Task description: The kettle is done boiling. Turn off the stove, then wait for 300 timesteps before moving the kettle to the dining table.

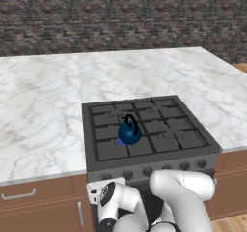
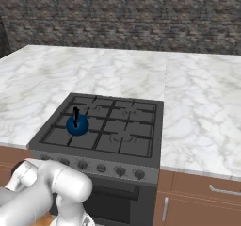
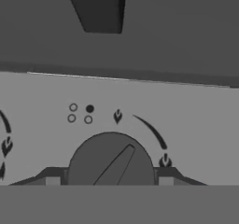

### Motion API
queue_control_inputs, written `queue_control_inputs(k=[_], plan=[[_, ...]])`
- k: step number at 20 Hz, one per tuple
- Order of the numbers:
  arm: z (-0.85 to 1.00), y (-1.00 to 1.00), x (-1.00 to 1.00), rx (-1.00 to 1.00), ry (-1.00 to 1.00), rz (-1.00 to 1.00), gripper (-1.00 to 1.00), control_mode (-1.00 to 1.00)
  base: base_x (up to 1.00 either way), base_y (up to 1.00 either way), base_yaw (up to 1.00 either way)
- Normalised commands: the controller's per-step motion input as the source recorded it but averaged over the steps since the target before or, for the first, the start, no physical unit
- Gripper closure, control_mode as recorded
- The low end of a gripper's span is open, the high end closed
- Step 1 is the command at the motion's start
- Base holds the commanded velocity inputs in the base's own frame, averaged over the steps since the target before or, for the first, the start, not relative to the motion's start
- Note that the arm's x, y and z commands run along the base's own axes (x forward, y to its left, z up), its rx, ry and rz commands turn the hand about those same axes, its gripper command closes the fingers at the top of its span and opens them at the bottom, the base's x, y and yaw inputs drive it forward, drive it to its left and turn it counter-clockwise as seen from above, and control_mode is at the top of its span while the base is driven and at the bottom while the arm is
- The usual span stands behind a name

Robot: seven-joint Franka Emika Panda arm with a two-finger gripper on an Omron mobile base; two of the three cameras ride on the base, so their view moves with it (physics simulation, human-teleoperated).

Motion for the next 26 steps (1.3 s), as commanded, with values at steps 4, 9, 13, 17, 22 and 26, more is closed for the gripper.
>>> queue_control_inputs(k=[4,9,13,17,22,26], plan=[[-0.16,-0.19,0.0,0.28,0.0,0.0,1.0,-1.0,0.0,0.0,0.0],[-0.2,-0.17,0.0,0.27,0.0,0.0,1.0,-1.0,0.0,0.0,0.0],[-0.18,-0.19,0.0,0.32,0.0,0.0,1.0,-1.0,0.0,0.0,0.0],[-0.21,-0.16,-0.01,0.31,-0.01,0.0,1.0,-1.0,0.0,0.0,0.0],[-0.19,-0.14,-0.02,0.32,-0.03,0.0,1.0,-1.0,0.0,0.0,0.0],[-0.16,-0.18,-0.04,0.33,-0.05,0.0,1.0,-1.0,0.0,0.0,0.0]])
